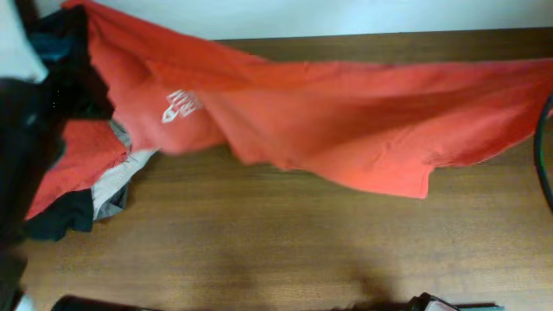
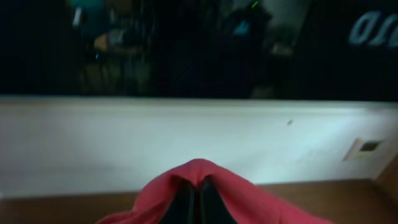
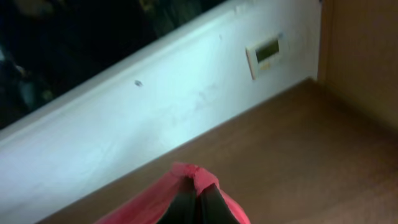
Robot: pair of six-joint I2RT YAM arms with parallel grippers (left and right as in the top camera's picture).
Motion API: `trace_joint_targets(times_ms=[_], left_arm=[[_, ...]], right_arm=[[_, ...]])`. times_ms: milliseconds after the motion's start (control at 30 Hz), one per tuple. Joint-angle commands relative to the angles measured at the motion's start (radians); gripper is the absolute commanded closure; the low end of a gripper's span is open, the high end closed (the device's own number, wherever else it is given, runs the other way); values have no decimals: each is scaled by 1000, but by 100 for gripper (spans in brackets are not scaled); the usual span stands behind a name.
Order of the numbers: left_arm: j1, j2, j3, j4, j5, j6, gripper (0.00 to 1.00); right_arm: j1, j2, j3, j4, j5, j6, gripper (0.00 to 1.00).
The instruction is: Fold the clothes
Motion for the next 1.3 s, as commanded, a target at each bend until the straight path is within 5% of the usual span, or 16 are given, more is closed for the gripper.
trace_joint_targets(times_ms=[0,333,633,1167,1267], left_arm=[[7,-77,20,28,61,19,100],[7,-188,20,47,90,18,100],[7,-96,-92,6,17,19,100],[7,494,-140,93,-13,45,99],[7,645,-140,196,-13,45,98]], right_arm=[[-8,-8,101,-27,-1,5,96],[-8,-8,279,-128,8,28,96],[-8,42,312,-248,138,54,96],[37,631,310,-299,70,-45,92],[87,774,310,-197,72,-53,73]])
